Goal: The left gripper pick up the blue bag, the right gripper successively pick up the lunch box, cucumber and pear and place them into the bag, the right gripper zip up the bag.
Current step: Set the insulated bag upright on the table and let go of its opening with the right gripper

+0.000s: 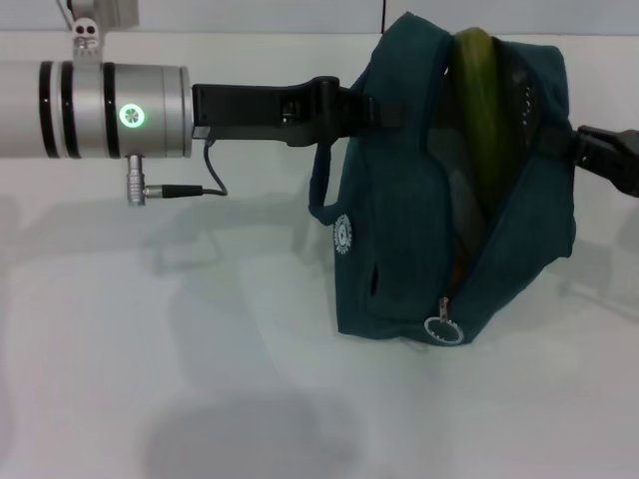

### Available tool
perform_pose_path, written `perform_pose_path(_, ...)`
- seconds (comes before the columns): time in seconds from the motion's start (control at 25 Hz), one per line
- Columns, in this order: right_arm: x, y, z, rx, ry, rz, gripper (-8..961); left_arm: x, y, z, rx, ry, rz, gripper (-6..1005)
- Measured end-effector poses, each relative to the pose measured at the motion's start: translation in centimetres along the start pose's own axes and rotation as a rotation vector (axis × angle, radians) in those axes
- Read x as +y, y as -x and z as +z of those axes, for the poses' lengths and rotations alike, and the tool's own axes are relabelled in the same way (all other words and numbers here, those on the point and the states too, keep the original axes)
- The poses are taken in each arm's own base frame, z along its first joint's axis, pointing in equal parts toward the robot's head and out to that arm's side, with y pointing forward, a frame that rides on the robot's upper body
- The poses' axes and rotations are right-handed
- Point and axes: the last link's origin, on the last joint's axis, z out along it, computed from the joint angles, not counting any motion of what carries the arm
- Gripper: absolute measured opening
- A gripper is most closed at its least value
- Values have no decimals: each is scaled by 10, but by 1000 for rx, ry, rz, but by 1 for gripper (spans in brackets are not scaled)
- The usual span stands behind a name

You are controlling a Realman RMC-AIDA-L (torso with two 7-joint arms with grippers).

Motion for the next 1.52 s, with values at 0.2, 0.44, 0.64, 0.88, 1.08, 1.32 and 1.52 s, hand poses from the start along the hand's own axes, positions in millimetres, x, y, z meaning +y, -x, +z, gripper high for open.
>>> perform_pose_path(0.2, 8, 11, 1, -3, 42, -61, 85, -1, 2, -1, 6, -1, -7, 45)
perform_pose_path(0.44, 3, 22, -6, -6, 19, -78, 84, -2, 4, 3, -5, 5, -21, 45)
perform_pose_path(0.64, -7, 9, -6, 19, -46, -43, 83, -4, 5, 1, -7, -2, -31, 45)
perform_pose_path(0.88, -5, 2, -2, 35, -36, -23, 81, -3, 5, 0, -22, -6, -43, 45)
perform_pose_path(1.08, -7, 1, -1, 35, -43, -22, 79, -8, 7, 1, -22, -30, -44, 45)
perform_pose_path(1.32, -7, 0, -2, 33, -50, -15, 78, -11, 6, -1, -4, -44, -47, 45)
perform_pose_path(1.52, -9, -2, -5, 8, -67, 1, 78, -12, 6, -1, 5, -48, -49, 45)
